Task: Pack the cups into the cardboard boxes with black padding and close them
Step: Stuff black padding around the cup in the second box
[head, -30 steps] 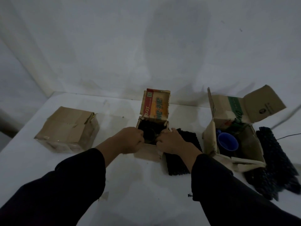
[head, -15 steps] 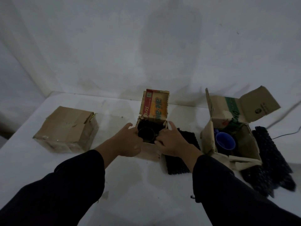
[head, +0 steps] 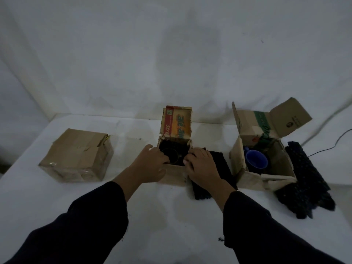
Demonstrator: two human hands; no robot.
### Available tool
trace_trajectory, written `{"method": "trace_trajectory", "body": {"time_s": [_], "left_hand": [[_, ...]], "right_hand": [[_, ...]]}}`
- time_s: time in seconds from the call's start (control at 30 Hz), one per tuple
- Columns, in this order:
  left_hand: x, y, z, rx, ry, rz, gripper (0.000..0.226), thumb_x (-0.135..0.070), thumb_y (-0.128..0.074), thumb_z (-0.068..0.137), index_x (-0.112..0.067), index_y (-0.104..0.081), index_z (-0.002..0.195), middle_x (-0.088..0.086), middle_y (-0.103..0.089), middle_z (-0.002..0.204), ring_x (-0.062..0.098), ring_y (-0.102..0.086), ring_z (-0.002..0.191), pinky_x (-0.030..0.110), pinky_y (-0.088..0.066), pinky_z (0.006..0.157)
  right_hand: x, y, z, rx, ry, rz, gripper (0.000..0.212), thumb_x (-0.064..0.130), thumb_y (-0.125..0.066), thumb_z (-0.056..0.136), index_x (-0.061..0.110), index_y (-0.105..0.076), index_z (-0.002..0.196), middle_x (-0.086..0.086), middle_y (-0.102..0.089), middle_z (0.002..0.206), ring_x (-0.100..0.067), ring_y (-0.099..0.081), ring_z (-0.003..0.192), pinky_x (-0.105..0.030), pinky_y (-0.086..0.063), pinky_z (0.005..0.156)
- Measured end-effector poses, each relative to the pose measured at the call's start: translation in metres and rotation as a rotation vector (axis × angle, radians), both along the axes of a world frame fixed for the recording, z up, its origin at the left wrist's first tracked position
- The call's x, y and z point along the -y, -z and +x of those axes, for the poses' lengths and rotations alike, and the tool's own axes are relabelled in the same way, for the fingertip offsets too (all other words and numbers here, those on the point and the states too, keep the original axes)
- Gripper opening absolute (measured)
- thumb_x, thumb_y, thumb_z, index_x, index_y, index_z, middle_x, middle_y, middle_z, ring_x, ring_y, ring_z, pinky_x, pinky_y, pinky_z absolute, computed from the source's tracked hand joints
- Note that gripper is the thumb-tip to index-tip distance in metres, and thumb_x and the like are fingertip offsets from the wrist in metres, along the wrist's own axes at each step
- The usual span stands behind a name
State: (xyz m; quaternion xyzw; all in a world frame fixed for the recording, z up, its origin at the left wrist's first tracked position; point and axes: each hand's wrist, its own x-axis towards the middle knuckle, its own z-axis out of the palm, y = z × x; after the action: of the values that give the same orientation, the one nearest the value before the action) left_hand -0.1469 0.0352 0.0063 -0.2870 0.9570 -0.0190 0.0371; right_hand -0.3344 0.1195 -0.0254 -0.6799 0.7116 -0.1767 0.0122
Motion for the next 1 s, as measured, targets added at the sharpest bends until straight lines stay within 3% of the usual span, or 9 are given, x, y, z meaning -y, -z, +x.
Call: {"method": "trace_trajectory", "body": {"time_s": [0.2, 0.4, 0.5, 0.8, 0.9, 1.0], "left_hand": [[-0.009, -0.004, -0.024, -0.239, -0.011, 0.029, 0.049, -0.032, -0.046, 0.074, -0.016, -0.062, 0.117, 0.004, -0.065, 0.109, 0.027, -0.058, 0.103, 0.037, -0.041, 0.090], [-0.033, -0.007, -0.067, -0.304, -0.067, 0.133, 0.067, -0.035, -0.032, 0.080, -0.011, -0.037, 0.142, 0.008, -0.043, 0.144, 0.026, -0.034, 0.137, 0.039, -0.024, 0.113], [-0.047, 0.000, -0.088, -0.301, -0.053, 0.144, 0.071, -0.035, -0.027, 0.080, -0.007, -0.031, 0.144, 0.010, -0.036, 0.149, 0.027, -0.026, 0.142, 0.039, -0.017, 0.116], [-0.084, 0.031, -0.119, -0.180, -0.077, 0.246, 0.072, -0.032, -0.026, 0.083, -0.003, -0.018, 0.148, 0.011, -0.019, 0.157, 0.026, -0.012, 0.147, 0.036, -0.005, 0.121], [-0.095, 0.043, -0.121, -0.193, -0.083, 0.273, 0.070, -0.032, -0.032, 0.087, 0.000, -0.019, 0.147, 0.013, -0.023, 0.155, 0.027, -0.015, 0.146, 0.035, -0.010, 0.121], [-0.104, 0.055, -0.124, -0.265, -0.120, 0.313, 0.064, -0.019, -0.051, 0.082, 0.012, -0.038, 0.136, 0.026, -0.043, 0.141, 0.041, -0.039, 0.133, 0.043, -0.032, 0.113]], "right_hand": [[-0.011, -0.010, -0.011, 0.080, 0.066, 0.004, 0.046, 0.038, -0.028, 0.087, 0.014, -0.063, 0.105, -0.004, -0.062, 0.106, -0.024, -0.055, 0.104, -0.034, -0.040, 0.090], [-0.025, -0.017, -0.033, 0.108, 0.130, 0.036, 0.051, 0.038, -0.027, 0.087, 0.013, -0.059, 0.118, -0.006, -0.061, 0.116, -0.026, -0.053, 0.112, -0.038, -0.042, 0.097], [-0.034, -0.015, -0.043, 0.128, 0.152, 0.055, 0.043, 0.028, -0.038, 0.087, 0.008, -0.057, 0.121, -0.010, -0.062, 0.117, -0.028, -0.054, 0.111, -0.039, -0.042, 0.098], [-0.062, 0.011, -0.062, 0.194, 0.147, 0.214, 0.058, 0.029, -0.034, 0.088, 0.007, -0.039, 0.141, -0.012, -0.044, 0.144, -0.028, -0.032, 0.139, -0.036, -0.020, 0.118], [-0.067, 0.024, -0.065, 0.246, 0.162, 0.270, 0.054, 0.025, -0.040, 0.093, 0.008, -0.035, 0.144, -0.012, -0.039, 0.148, -0.029, -0.025, 0.143, -0.039, -0.021, 0.119], [-0.071, 0.035, -0.064, 0.266, 0.160, 0.291, 0.057, 0.029, -0.035, 0.091, 0.007, -0.035, 0.143, -0.013, -0.040, 0.147, -0.031, -0.027, 0.143, -0.042, -0.023, 0.118]]}}
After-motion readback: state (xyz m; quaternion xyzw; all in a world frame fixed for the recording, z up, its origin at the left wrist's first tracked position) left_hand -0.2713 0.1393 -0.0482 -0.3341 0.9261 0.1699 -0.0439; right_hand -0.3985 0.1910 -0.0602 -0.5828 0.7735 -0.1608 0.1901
